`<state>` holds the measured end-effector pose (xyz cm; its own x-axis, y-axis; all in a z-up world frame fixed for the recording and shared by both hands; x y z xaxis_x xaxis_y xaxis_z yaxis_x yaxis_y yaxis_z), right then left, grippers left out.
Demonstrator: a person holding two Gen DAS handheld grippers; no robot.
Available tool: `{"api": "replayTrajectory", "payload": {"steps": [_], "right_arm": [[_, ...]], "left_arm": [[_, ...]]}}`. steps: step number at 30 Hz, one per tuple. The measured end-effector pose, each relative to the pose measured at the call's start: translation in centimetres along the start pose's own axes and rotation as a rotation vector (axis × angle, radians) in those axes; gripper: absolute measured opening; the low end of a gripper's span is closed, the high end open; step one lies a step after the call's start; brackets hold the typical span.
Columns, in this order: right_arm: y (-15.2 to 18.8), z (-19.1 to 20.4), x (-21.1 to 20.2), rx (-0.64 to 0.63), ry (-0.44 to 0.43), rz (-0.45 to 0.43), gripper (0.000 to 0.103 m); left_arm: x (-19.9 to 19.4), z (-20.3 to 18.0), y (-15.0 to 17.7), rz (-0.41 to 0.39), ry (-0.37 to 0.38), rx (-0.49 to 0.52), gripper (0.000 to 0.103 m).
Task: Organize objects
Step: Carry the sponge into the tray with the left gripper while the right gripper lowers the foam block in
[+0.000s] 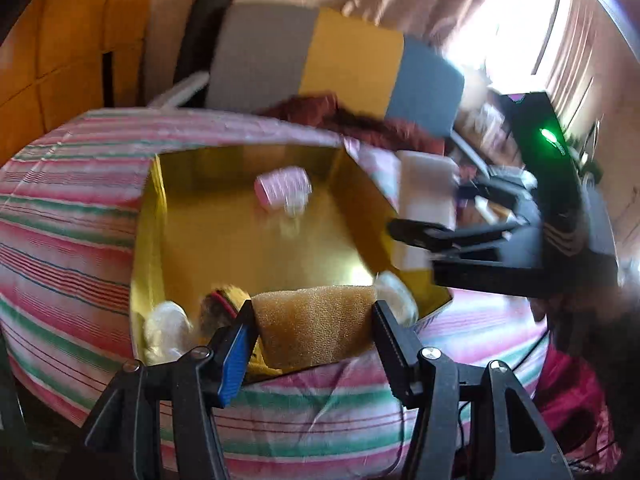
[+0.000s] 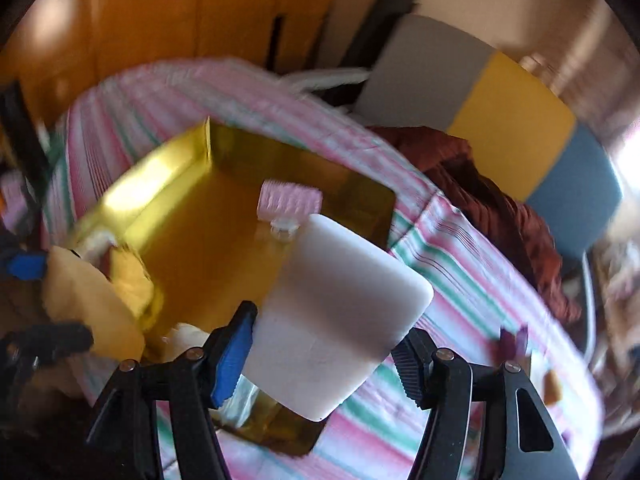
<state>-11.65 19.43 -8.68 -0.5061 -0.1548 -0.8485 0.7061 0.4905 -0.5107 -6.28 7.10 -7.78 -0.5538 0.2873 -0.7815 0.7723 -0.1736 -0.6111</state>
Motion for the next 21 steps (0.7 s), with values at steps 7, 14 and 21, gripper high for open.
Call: {"api": "replayTrajectory", "payload": {"steps": [7, 14, 21], "right_arm": [[0.1, 2.2, 4.9, -0.080, -0.058, 0.103, 0.069], [0.0, 1.4, 6.7, 0.066, -0.241, 0.090, 0.084], [1.3, -0.1, 5.7, 0.219, -0.324, 0.051, 0.102]], "left_arm": [[2.5, 0.7, 0.8, 0.068, -0.004, -0.053, 0.067], [2.0, 2.5, -0.3, 0.044, 0.001, -0.122, 0.068], [-0.5, 4.6, -1.1, -0.041, 0.039, -0.263, 0.068]]}}
Point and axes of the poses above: each gripper's, at about its wrist camera, not at the fingertips, and x roughly the way its jaws point, z to its left, y to its underside, the point moved 8 cm from there along x, roughly the way its jaws point, and after that the axes turned 9 degrees about -y, right-handed, at the moved point
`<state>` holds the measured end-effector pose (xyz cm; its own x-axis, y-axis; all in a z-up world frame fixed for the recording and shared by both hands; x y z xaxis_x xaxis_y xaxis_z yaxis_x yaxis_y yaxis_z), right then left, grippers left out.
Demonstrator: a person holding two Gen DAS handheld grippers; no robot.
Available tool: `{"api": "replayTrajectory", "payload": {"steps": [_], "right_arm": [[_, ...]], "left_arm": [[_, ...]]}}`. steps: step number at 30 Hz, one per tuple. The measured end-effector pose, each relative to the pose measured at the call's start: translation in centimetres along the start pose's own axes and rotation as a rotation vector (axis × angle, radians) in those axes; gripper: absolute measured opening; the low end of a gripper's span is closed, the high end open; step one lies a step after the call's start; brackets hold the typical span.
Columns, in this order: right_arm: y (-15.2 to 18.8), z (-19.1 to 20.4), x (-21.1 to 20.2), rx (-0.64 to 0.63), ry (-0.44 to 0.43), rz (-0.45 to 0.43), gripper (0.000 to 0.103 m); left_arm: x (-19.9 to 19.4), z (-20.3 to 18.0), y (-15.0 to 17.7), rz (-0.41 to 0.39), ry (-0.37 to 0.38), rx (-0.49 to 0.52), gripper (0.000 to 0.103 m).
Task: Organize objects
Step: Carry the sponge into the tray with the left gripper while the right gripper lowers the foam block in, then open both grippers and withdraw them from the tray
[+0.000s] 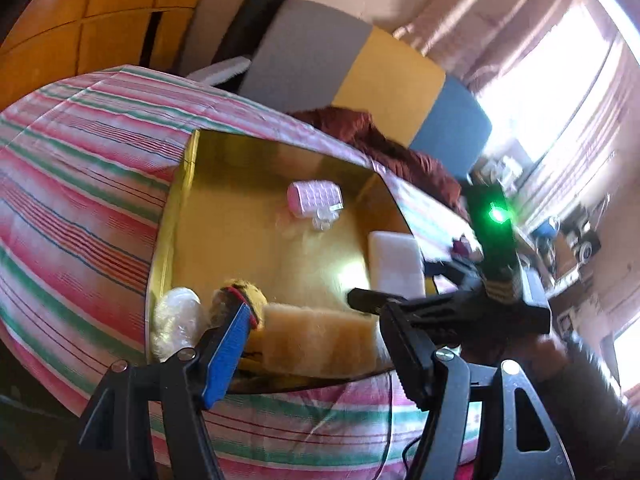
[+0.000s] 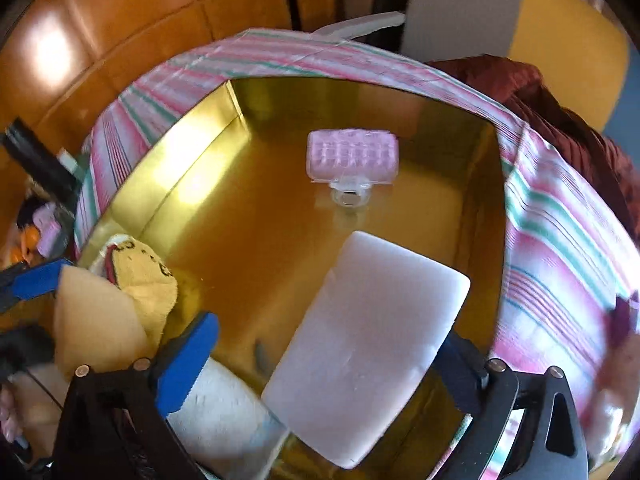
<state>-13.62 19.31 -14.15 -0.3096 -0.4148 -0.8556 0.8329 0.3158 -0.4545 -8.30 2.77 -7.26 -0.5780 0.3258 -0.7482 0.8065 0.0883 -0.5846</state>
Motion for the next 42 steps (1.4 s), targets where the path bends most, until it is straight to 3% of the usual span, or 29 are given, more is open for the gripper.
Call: {"api": "replayTrajectory", "payload": {"steps": [8, 13, 16, 20, 24, 27, 30, 37, 42], "right_arm": [[1.3, -0.5, -4.2, 0.085, 0.018, -0.137, 0.103], [1.1, -0.9, -4.4, 0.134, 0.000, -0.146, 0.103], [1.3, -0.9, -5.0, 0.165, -0.016, -0.170, 0.103], [1.9, -0.8, -6.1, 0.190, -0.015, -0.205, 0.103], [2.4, -0.5, -7.3, 0.194, 0.008, -0.236, 0.103], [2.8, -0.2, -7.8, 0.190, 0.015, -0.241, 0.103], [3.0, 0.3, -8.0, 0.187, 0.010, -0.248, 0.103], [4.1, 0.4, -8.7, 0.185, 0.026, -0.250, 0.103], [5.1, -0.2, -8.6, 0.211, 0.029, -0.243, 0.103]], "left_arm": [[1.8, 0.8, 0.1, 0.000, -0.162, 0.032, 0.067], [1.3, 0.3, -0.5, -0.038, -0.219, 0.042, 0.067], [-0.4, 1.2, -1.4, -0.090, -0.204, -0.012, 0.067], [-1.9, 3.0, -2.2, -0.128, -0.237, -0.057, 0.066], [-2.9, 2.8, -1.0, -0.116, -0.205, -0.007, 0.062], [-3.5, 1.4, 0.8, -0.102, -0.138, 0.061, 0.058], [-2.3, -0.1, 2.3, -0.070, -0.160, 0.147, 0.058], [2.2, -0.4, 1.3, -0.004, -0.249, 0.139, 0.059], [3.8, -1.0, 1.7, 0.021, -0.250, 0.171, 0.060]]}}
Point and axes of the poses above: each gripper's, at about its wrist camera, not at the fingertips, and x roughly the way its jaws point, z to its left, y to its underside, the point moved 8 cm from there along x, roughly the way its jaws point, and after that the axes turned 9 degrees about -y, right-handed, at the moved point
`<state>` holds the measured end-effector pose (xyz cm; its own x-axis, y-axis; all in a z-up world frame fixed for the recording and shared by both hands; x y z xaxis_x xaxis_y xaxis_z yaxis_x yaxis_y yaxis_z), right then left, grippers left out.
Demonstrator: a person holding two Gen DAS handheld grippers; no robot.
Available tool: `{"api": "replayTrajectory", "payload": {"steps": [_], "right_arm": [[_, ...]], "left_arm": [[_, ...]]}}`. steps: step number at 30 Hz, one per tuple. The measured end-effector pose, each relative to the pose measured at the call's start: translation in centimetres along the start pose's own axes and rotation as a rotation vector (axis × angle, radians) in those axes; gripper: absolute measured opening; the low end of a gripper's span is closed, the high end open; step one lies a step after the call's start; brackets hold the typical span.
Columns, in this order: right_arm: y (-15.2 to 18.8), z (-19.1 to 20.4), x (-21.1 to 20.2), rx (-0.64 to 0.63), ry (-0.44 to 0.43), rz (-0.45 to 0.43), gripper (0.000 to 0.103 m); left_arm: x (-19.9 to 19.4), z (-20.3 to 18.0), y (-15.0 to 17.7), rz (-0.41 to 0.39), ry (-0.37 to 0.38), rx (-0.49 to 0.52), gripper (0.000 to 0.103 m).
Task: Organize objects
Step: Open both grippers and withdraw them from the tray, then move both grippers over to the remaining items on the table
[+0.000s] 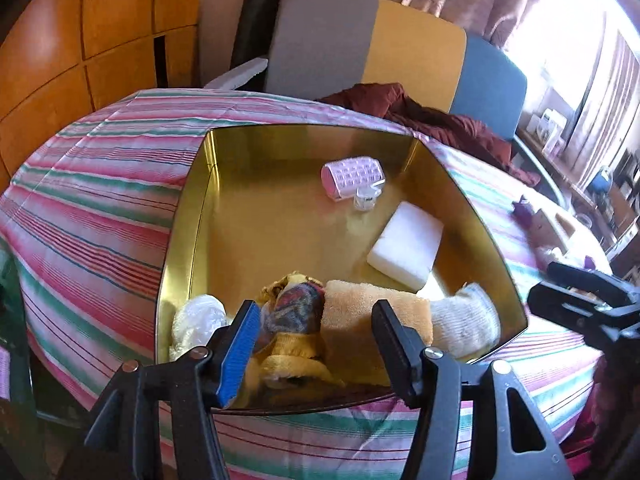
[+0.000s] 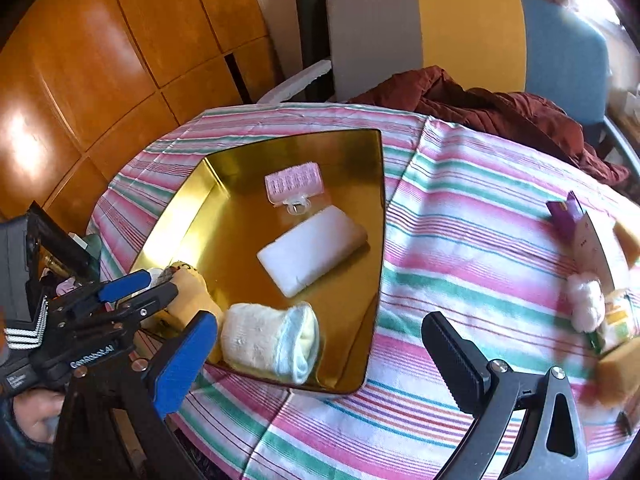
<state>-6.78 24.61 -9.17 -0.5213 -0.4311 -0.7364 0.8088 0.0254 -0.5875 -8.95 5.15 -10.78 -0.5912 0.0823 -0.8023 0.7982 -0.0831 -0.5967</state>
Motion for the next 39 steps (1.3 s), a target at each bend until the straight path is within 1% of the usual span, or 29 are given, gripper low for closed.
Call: {"api": "replayTrajectory", "payload": {"steps": [4, 6, 11, 19, 25, 31, 39], "right_arm": [[0.3, -0.1, -0.2, 0.009, -0.005, -0.004, 0.103], [0.2, 0.1, -0.5, 0.005, -0.013, -0.012, 0.103], [0.2, 1.0, -0.9, -0.021, -0.013, -0.024, 0.103], [0.4, 2.7, -1.2, -0.080, 0.018, -0.036, 0.103], [0.8, 3.5, -1.3, -0.109, 0.040, -0.036, 0.103], [0.9, 3.5, -1.5, -0.109, 0.056, -0.043, 0.103], [1.0, 2.4, -2.1, -0.082, 0.085, -0.062, 0.103]], "left_arm": [[-0.8, 0.1, 0.0, -0.008, 0.031, -0.028, 0.060], [-1.6, 0.2, 0.0, -0.020, 0.062, -0.043, 0.061], [-3.3, 0.8, 0.0, -0.053, 0.053, -0.067, 0.061], [-5.9, 1.3, -0.7, -0.114, -0.013, -0.071, 0.061], [-7.0, 1.6, -0.9, -0.146, -0.062, -0.067, 0.061], [-7.7, 1.8, -1.1, -0.181, -0.117, -0.046, 0.061], [-8.3, 1.5, -1.2, -0.204, -0.153, -0.026, 0.061]]}}
Point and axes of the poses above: each gripper's, at about its wrist camera, not at the fingertips, and x roughly the way its jaws point, z to its left, y to its underside, the point moved 8 cm from there along x, roughly the way its jaws point, and after that the axes turned 9 degrees about -y, right-handed, at the moved point
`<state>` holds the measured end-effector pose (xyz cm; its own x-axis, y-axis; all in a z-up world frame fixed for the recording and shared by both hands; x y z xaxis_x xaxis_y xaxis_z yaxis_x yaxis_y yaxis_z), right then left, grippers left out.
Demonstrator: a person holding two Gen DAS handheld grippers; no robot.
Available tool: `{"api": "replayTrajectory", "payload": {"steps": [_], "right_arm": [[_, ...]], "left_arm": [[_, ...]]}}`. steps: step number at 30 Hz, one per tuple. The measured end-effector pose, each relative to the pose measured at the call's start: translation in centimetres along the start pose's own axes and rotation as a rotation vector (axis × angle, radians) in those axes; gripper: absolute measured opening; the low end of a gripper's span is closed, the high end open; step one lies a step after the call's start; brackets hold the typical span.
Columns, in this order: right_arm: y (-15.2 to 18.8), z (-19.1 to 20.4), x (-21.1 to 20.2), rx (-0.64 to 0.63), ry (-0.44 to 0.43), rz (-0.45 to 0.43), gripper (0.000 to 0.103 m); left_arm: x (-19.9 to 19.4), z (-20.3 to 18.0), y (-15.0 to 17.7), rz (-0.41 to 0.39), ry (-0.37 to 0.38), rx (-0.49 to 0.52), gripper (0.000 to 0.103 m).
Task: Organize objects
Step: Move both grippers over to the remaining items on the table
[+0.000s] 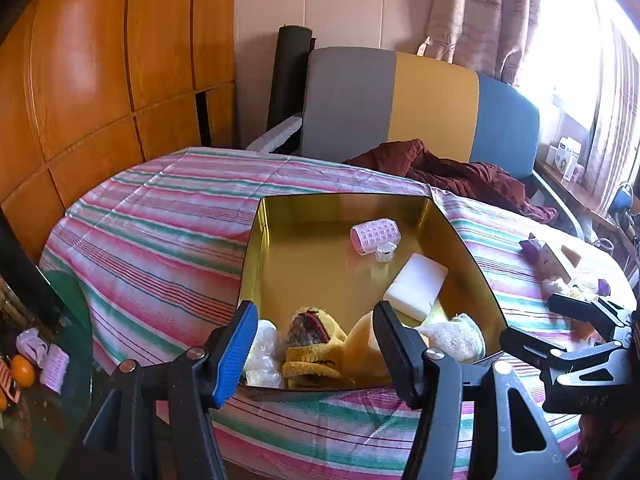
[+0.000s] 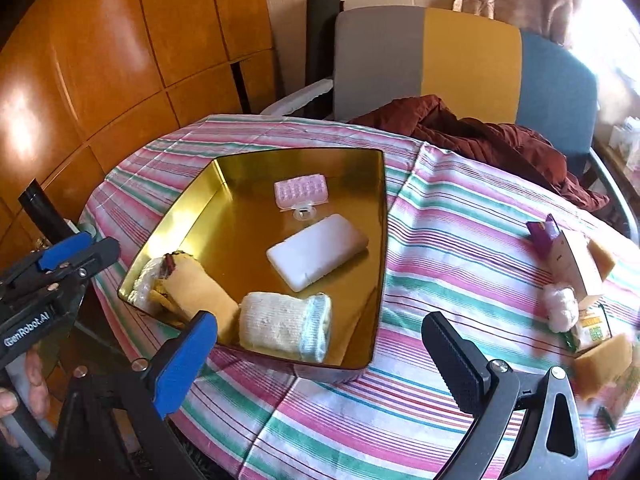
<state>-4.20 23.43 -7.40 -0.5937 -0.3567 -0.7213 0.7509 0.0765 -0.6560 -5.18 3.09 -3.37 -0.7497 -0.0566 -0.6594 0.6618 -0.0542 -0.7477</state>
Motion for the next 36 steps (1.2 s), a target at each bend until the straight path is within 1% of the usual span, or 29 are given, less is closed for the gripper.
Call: {"api": "replayTrajectory", "payload": {"steps": [6, 12, 15, 18, 29, 36], "right_arm": [[0.5, -2.0, -0.5, 0.051, 0.020, -0.007, 0.103], [0.8, -3.7, -1.3, 0.084, 0.045, -0.016, 0.103], [1.1, -4.9, -1.7, 0.107, 0.060, -0.020, 0.103], [1.4, -6.3, -2.4, 0.129, 0.084, -0.027, 0.103], [1.7, -12.0, -5.7, 0.198, 0.178, -0.058, 0.103], [2.2, -17.4, -8.7, 0.292, 0.260, -0.068, 0.103]], "left_arm": [[-1.1, -0.8, -0.6, -0.038, -0.016, 0.042, 0.061], [-1.8, -2.0, -1.2, -0.055, 0.005, 0.071, 0.061], [-2.2, -2.8, -1.4, -0.078, -0.011, 0.109, 0.061], [-2.5, -3.7, -1.7, -0.091, -0.008, 0.139, 0.061], [-3.1, -7.6, -1.8, -0.110, 0.040, 0.242, 0.061], [-3.1, -11.3, -1.6, -0.108, 0.110, 0.316, 0.061]]}}
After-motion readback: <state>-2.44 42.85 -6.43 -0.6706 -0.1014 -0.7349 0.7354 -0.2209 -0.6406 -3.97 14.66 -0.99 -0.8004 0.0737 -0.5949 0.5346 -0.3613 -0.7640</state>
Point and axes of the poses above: each gripper's, at about its wrist camera, not at the fingertips, and x roughly the way its jaws point, z to its left, y to its underside, the point moved 8 cm from there along x, roughly the way its jaws point, and after that the axes turned 9 degrees about -y, right-handed, at the moved point
